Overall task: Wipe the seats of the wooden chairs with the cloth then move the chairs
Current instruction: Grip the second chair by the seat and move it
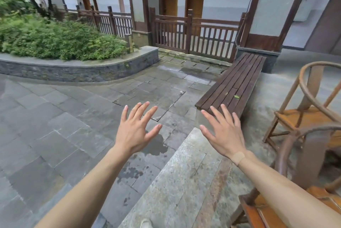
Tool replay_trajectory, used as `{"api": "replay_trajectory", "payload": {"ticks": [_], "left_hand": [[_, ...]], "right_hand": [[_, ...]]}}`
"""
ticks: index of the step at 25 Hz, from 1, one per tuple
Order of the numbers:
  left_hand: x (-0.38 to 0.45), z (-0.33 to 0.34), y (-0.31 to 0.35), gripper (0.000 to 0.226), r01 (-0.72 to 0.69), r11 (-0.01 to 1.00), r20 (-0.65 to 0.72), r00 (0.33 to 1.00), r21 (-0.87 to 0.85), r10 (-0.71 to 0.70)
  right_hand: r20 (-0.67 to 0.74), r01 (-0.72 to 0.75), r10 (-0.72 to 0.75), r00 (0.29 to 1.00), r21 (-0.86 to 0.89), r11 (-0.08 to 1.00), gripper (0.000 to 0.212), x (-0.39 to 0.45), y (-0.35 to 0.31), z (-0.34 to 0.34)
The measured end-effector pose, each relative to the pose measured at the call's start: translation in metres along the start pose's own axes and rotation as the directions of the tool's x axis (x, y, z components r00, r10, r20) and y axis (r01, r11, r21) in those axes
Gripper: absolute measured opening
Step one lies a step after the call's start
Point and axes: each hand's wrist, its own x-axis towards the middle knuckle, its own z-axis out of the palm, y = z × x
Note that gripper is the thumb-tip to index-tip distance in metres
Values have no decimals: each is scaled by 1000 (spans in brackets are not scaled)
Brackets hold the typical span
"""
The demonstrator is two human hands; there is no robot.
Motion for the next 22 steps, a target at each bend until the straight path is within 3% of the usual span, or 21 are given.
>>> {"api": "replay_trajectory", "payload": {"ticks": [10,18,22], "left_hand": [[301,159,-57,68,-235,965,10,971,-114,237],[479,282,22,74,-444,861,40,883,-248,467],[575,345,105,74,-562,775,20,806,-288,592]], "right_hand": [[-53,-267,263,963,-77,961,67,230,87,80],[-58,-469,466,883,-139,872,69,322,214,122],[-113,-570,559,821,-162,805,69,365,312,136]]}}
